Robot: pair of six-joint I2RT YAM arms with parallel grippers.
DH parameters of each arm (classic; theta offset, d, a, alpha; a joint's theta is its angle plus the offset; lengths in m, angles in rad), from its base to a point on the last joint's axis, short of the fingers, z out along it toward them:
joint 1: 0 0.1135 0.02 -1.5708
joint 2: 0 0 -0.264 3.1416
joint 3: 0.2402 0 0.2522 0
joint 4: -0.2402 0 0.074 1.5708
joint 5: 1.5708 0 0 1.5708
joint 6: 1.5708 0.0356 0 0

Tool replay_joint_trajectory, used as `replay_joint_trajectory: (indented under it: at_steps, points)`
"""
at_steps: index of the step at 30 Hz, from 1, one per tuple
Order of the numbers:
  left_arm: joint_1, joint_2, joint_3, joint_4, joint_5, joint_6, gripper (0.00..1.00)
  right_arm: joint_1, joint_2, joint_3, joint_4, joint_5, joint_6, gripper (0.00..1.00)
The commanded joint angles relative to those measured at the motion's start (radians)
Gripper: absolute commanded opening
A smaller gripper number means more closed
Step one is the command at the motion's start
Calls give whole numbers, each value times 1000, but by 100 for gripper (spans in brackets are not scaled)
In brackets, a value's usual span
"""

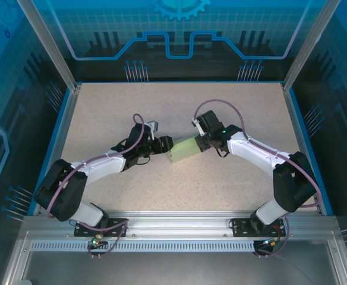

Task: Fold the paper box

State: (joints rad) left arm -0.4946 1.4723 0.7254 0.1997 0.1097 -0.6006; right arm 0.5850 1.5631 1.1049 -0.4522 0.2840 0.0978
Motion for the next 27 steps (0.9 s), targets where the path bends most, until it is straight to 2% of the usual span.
replay_joint_trajectory:
  at_steps: [1, 16, 27]
  points:
    - [-1, -32, 2, 3, -11, 12, 69, 24, 2, -2, -48, -14, 7, 0]
    - [-14, 8, -12, 22, 62, -4, 71, 24, 9, 5, -54, -7, 10, 0]
    - [-73, 61, -59, 2, -26, 49, 71, 24, 8, 7, -57, -7, 13, 1]
